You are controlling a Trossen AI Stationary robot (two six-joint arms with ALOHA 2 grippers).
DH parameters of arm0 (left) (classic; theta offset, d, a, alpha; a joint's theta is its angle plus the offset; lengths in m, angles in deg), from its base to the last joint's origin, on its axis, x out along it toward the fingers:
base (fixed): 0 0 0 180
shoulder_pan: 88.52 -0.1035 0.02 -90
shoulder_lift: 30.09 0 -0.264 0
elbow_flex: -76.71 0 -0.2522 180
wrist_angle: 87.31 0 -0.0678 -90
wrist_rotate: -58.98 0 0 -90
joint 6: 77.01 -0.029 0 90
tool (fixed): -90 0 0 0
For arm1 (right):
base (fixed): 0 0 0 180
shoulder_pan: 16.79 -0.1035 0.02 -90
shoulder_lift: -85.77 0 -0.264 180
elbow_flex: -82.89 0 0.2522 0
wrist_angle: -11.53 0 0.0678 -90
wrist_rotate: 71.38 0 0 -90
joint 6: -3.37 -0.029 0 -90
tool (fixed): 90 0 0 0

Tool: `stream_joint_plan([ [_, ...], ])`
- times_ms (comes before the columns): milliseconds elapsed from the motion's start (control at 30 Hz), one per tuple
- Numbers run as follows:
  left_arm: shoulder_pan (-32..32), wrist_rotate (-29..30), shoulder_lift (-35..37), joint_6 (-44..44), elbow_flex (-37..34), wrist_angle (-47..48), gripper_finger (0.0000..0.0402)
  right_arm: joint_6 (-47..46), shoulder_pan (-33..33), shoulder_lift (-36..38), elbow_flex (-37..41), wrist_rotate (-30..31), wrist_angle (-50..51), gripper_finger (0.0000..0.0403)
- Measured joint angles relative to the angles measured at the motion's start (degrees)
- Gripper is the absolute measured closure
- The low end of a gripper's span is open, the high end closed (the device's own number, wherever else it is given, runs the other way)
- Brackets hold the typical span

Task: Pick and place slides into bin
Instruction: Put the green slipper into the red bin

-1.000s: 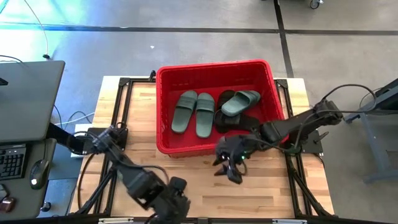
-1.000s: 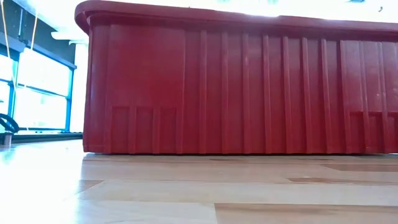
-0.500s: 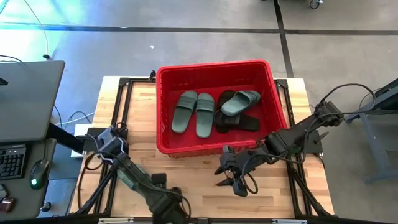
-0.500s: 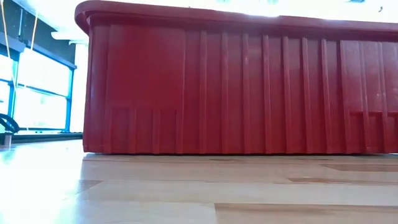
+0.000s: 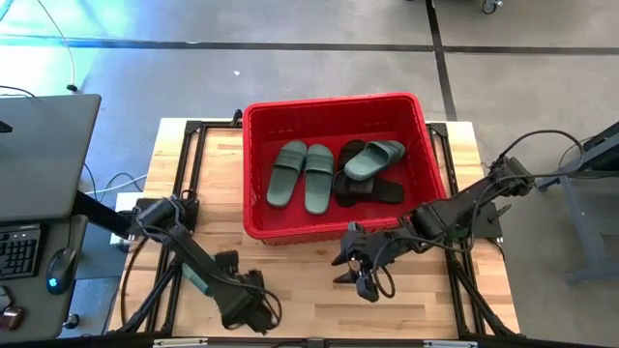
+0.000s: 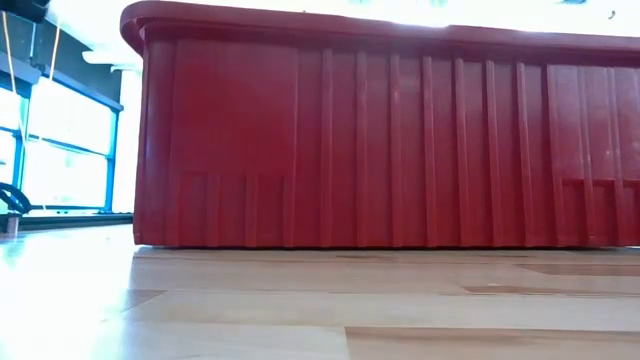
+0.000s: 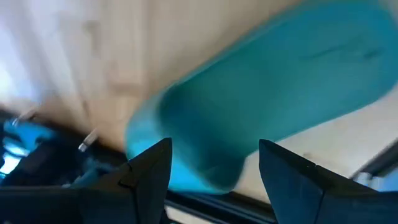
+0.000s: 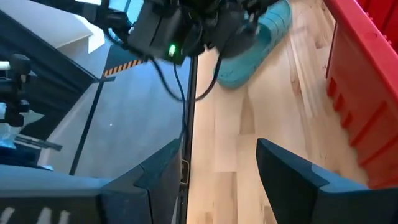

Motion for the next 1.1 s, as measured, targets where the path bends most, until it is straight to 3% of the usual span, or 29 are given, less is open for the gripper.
stream_joint_plan([
  [233,0.37,1.4,8.06,8.13,-10.66,-0.33,0.0179,-0.91,0.0,0.0,-0.02,1.77,-0.22,0.0208],
  [433,1.44,0.93,7.99,7.13,-14.79,-10.94,0.0179,-1.98,0.02,0.0,-0.02,4.95,-1.07,0.0208],
  [667,1.97,-2.03,6.2,8.36,-15.28,0.0,0.0179,-2.33,0.02,0.0,-0.02,5.1,-1.55,0.0208],
  [933,2.83,-1.86,5.43,11.43,-17.05,-1.22,0.0179,-1.99,0.15,0.0,-0.04,6.42,-3.21,0.0208],
  [1100,3.47,-5.79,5.43,11.3,-21.2,-2.22,0.0181,-2.05,0.13,0.0,-0.04,6.51,-3.37,0.0208],
])
